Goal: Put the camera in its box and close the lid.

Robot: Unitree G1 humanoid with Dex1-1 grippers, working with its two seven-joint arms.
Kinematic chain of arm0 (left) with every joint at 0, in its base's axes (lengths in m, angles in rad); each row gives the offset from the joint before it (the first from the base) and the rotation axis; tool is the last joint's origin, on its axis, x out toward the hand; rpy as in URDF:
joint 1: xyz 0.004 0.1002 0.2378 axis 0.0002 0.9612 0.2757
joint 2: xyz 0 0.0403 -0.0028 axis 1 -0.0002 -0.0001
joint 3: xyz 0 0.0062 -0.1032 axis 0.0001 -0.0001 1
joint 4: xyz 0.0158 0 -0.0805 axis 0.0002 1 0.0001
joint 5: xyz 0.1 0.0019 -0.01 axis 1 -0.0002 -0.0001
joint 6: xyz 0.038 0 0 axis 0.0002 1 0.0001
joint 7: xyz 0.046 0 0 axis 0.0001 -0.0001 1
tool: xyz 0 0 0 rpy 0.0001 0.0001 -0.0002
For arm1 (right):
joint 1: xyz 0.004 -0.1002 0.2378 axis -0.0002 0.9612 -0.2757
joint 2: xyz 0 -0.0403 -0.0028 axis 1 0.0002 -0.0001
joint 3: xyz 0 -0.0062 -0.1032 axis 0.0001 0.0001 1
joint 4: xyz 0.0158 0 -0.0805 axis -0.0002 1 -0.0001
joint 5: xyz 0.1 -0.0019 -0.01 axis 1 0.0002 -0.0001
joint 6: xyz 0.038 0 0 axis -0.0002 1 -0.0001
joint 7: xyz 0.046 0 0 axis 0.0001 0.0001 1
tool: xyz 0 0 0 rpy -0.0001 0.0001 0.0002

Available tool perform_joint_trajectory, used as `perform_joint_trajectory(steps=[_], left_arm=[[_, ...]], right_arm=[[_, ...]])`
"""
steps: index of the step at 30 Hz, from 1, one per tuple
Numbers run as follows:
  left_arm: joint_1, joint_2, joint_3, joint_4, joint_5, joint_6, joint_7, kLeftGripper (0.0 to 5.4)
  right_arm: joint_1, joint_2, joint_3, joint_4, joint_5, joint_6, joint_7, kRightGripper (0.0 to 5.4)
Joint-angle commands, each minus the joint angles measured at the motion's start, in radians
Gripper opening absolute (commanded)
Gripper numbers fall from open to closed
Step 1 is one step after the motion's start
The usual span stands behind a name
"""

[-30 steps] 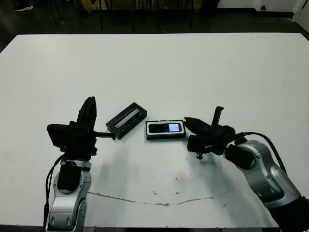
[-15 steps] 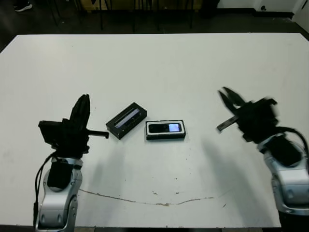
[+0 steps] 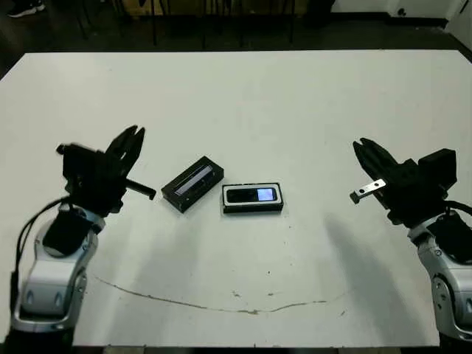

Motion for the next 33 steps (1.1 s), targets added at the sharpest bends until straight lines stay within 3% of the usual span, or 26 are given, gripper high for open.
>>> perform_joint_trajectory(steps=[1, 5, 14, 23, 33], left_arm=[[-0.039, 0.075, -0.043, 0.045, -0.003, 0.066, -0.093, 1.31], [-0.091, 0.105, -0.078, 0.11, -0.033, 0.113, -0.184, 2.03], [-0.151, 0.132, -0.154, 0.255, -0.038, 0.094, -0.329, 3.71], [-0.163, 0.129, -0.192, 0.35, 0.009, 0.035, -0.363, 5.36], [-0.159, 0.111, -0.203, 0.404, 0.014, 0.004, -0.368, 5.38]], right_arm=[[0.012, -0.01, 0.008, -0.005, -0.003, 0.015, -0.013, 0.0], [0.008, -0.005, 0.021, 0.002, -0.007, 0.009, -0.024, 0.0], [0.009, -0.001, 0.045, -0.015, -0.006, 0.028, -0.054, 0.0], [0.015, -0.007, 0.05, -0.024, 0.004, 0.045, -0.053, 0.0], [0.018, -0.012, 0.061, -0.026, -0.009, 0.045, -0.052, 0.0]])
